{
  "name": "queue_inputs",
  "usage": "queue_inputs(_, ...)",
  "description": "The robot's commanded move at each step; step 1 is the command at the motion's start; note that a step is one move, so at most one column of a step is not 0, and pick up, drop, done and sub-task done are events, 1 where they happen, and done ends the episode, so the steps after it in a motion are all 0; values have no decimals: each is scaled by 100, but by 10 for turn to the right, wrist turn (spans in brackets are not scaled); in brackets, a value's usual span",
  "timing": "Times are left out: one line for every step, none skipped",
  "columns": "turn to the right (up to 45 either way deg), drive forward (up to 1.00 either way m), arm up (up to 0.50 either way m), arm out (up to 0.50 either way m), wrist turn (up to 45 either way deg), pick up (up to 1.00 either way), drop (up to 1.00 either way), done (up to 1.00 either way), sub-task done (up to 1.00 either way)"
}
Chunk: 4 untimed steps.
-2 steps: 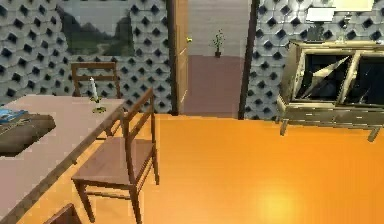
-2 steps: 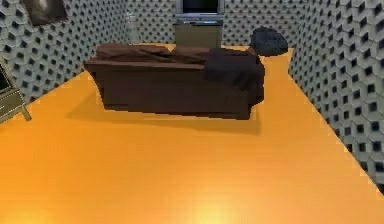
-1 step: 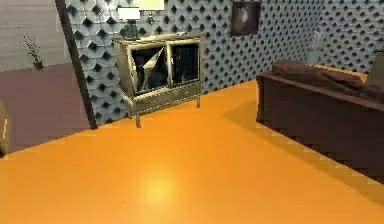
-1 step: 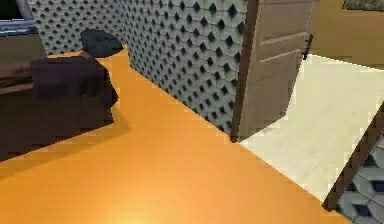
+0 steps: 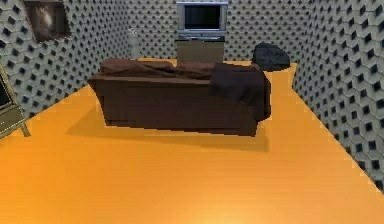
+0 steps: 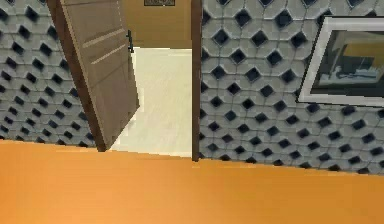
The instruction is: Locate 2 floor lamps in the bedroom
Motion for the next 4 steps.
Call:
queue_inputs(60,0,0,0,0,0,0,0,0)
queue_inputs(0,15,0,0,0,0,0,0,0)
queue_inputs(-450,0,0,0,0,0,0,0,0)
queue_inputs(-390,0,0,0,0,0,0,0,0)
